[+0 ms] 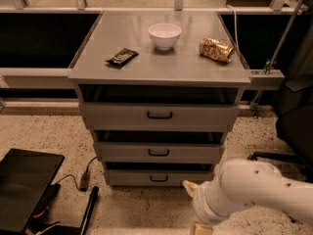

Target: Open middle drawer

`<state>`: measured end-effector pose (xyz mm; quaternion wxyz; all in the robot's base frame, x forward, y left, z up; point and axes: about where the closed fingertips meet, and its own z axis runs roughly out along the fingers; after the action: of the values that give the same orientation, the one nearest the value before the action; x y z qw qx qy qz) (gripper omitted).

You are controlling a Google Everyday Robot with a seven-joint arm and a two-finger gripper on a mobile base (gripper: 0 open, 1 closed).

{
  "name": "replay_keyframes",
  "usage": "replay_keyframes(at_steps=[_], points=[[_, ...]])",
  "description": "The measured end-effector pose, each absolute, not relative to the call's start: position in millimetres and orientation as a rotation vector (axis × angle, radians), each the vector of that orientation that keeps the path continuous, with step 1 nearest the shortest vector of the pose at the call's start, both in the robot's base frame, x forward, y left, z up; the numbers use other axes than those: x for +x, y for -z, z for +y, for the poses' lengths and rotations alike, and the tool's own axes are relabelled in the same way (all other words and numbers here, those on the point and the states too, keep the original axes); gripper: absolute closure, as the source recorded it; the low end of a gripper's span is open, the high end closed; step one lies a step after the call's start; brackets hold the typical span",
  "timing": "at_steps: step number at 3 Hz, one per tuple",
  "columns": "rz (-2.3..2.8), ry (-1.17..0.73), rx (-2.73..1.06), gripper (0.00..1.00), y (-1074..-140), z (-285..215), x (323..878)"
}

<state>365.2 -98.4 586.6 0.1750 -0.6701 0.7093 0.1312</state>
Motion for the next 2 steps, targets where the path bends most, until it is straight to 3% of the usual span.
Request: replay_keyframes(at_steps=[2], points=[[2.006, -0.315, -1.973, 0.00, -562.0, -91.6, 358.1]])
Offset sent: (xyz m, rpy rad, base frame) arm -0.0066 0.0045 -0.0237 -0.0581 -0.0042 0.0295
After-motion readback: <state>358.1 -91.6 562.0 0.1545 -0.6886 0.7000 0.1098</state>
